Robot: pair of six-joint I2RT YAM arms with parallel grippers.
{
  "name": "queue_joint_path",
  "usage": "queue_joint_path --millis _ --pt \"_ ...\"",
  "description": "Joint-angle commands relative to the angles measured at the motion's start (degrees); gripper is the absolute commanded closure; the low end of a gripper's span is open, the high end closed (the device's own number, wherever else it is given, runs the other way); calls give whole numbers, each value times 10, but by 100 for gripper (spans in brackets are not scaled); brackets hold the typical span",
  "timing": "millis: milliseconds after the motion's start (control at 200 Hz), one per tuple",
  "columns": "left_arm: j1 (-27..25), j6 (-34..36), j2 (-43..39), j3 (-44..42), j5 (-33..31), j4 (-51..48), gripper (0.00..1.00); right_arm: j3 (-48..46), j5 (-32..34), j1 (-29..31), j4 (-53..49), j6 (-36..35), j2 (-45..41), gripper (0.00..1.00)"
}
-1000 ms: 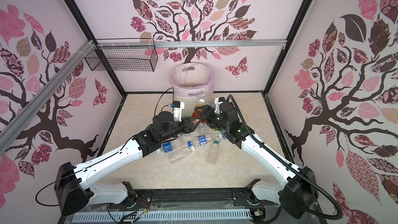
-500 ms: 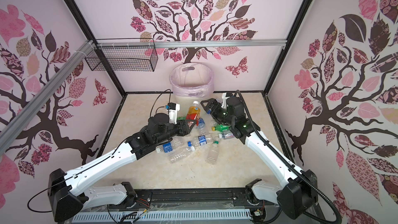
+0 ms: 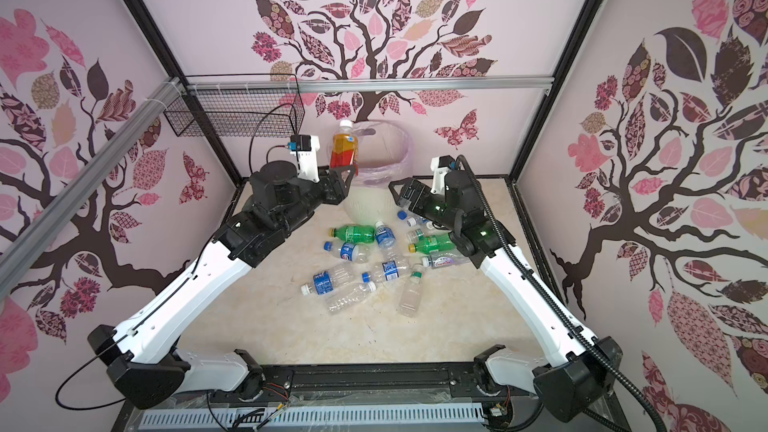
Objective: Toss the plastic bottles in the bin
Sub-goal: 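Raise the orange-red bottle over the bin with left gripper and release it, then draw both grippers back from the bin toward the bottles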
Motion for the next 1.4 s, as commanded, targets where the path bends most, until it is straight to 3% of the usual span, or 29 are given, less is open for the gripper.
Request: queue_joint_path --millis 0,200,330,450,515,625,940,1395 --pt "0 85 22 63 -23 45 59 25 37 0 -26 -68 0 1" --pt "1 124 83 135 -28 101 59 30 69 0 -50 -103 -4 1" --pt "27 89 191 235 -27 28 57 18 68 0 -48 -100 -2 0" --pt "67 45 308 391 -4 -123 36 13 60 0 -49 -95 -4 0" --pt "68 44 327 441 -4 -169 23 11 60 0 -51 -94 -10 0" --pt "67 48 278 371 25 -115 3 7 58 0 -54 -91 -16 1" --pt "57 71 183 281 26 -107 3 -5 60 0 -68 -79 -29 1" --pt "53 100 58 123 19 -147 3 -25 104 0 -118 -126 -37 0"
